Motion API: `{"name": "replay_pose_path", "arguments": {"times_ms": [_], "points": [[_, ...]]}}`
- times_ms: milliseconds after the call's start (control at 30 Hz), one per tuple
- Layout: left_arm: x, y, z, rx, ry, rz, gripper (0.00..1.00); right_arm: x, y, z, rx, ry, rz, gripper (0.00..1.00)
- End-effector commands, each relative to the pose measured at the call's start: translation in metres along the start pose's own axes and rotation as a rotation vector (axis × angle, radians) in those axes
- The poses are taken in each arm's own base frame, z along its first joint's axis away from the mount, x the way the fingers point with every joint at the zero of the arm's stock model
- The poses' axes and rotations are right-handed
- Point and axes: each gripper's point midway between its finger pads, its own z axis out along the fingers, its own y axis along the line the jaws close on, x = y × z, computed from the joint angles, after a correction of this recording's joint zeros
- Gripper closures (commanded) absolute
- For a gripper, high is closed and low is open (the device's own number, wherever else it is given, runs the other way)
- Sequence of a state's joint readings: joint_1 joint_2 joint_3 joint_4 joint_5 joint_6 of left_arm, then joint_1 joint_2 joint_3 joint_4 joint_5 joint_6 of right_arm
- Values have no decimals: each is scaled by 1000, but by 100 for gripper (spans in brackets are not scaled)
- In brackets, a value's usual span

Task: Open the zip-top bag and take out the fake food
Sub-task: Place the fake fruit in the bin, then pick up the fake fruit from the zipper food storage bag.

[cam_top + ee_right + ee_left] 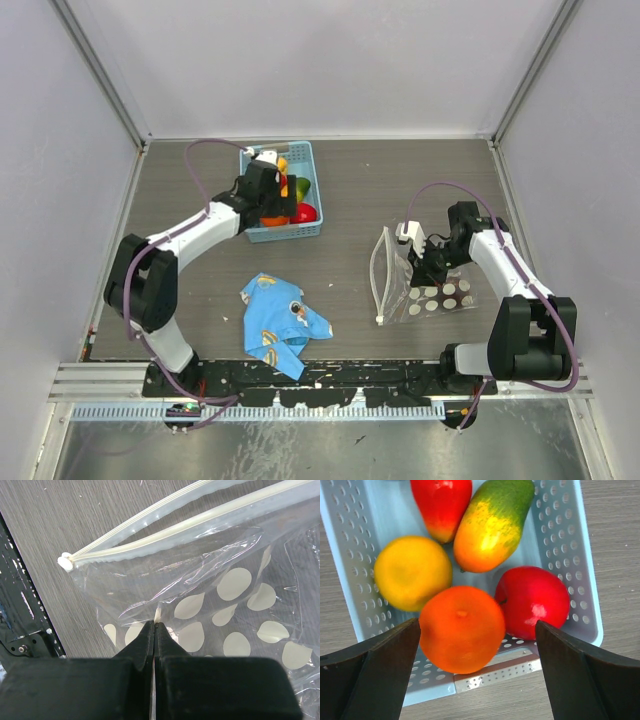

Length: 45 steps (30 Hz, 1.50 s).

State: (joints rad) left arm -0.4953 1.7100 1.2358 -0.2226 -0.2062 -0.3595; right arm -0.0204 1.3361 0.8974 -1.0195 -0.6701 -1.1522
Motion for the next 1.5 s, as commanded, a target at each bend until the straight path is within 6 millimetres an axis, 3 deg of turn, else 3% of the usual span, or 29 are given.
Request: {"name": "replay_pose_path", "arguments": {"times_ms": [0,233,400,533,633,833,933,1033,1167,1333,1467], "points": [[-15,10,-4,-34,-8,-90,2,-9,-6,-4,12,-15,-18,97],[-27,-5,-20,107,-66,-123,2,-9,-6,-4,13,-16,-19,96],[-28,-23,-38,388,-126,-209,2,-10,-5,-4,11,-18,-20,92],[-30,-46,-64,618,-150,-239,2,-11,-4,-5,9,-24,-25,89],[-23,-64,-86,751,-101,-230,0,-12,-2,-5,1,-30,-29,84],[6,-104,-121,908,-87,-143,12,-24,1,-13,7,-69,-55,63],[28,-127,-129,947,-60,-89,24,-36,-1,-25,51,-98,-77,53],[50,-148,-131,984,-21,-65,37,-37,-15,-46,160,-90,-50,45],[70,-170,-135,1039,15,-75,40,-13,-26,-84,254,-16,61,43],[89,-200,-145,1115,35,-98,32,47,-21,-127,338,162,164,43],[105,-221,-146,1155,64,-99,27,90,-13,-137,358,292,211,42]]}}
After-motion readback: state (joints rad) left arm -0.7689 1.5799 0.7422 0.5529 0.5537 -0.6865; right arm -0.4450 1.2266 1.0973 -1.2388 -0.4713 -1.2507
